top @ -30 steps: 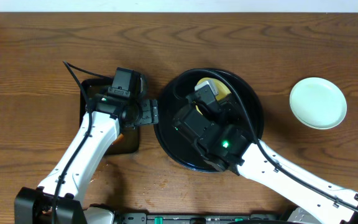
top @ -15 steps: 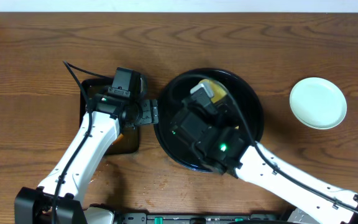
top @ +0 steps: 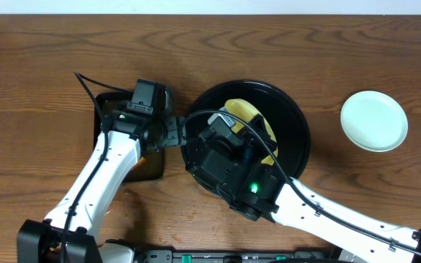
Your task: Clean dirty plates on tray and stack at the side
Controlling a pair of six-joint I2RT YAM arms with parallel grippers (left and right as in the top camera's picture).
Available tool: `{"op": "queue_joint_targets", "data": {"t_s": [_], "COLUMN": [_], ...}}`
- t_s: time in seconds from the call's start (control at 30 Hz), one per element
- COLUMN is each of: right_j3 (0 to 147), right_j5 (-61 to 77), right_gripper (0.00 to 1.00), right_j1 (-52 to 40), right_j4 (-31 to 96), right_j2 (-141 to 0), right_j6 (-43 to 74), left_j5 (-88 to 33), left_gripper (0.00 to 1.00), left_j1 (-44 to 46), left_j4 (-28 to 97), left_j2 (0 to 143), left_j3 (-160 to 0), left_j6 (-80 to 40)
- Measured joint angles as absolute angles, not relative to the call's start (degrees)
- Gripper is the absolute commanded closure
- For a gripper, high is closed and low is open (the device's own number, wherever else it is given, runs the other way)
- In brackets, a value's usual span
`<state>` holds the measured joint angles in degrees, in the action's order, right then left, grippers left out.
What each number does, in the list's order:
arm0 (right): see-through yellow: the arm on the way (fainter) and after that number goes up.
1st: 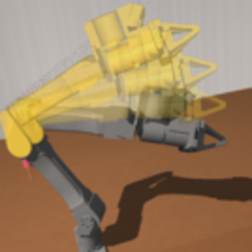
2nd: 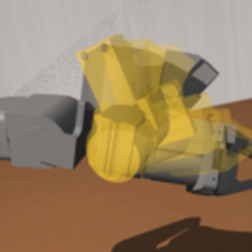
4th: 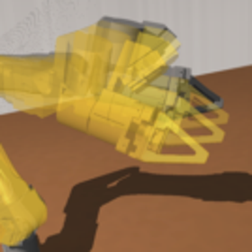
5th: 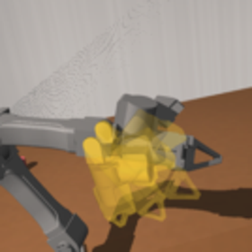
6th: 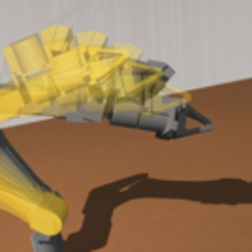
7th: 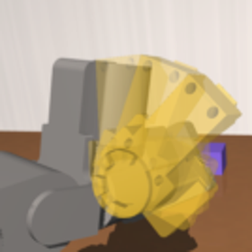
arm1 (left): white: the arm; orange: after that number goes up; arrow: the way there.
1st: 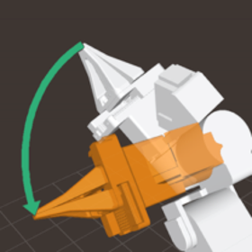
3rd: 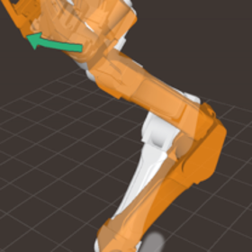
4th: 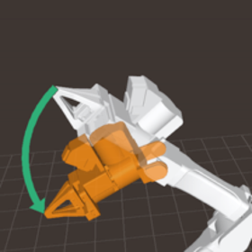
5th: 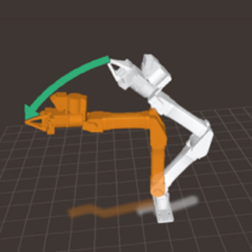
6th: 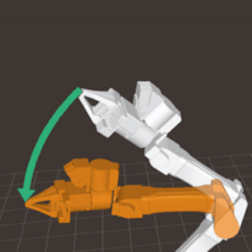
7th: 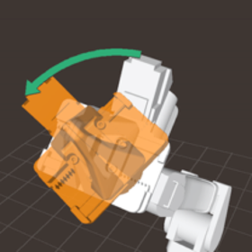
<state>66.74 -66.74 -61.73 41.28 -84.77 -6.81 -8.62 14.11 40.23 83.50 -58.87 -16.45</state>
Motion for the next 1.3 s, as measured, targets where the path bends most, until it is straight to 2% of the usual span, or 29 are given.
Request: {"op": "queue_joint_targets", "data": {"t_s": [0.97,1.3], "right_j3": [66.74,66.74], "right_j5": [-67.40,-62.48], "right_gripper": [0.99,0.99], "right_j1": [-61.43,-53.49], "right_j4": [39.77,39.94], "right_j2": [-84.77,-84.77], "right_j6": [-7.77,-4.99], "left_j5": [-8.62,-8.62], "left_gripper": [0.14,0.14], "left_j1": [14.11,14.11], "left_j4": [40.23,40.25], "left_j2": [83.50,83.50], "left_j3": [-58.87,-58.85], "left_j6": [-16.45,-16.45]}}
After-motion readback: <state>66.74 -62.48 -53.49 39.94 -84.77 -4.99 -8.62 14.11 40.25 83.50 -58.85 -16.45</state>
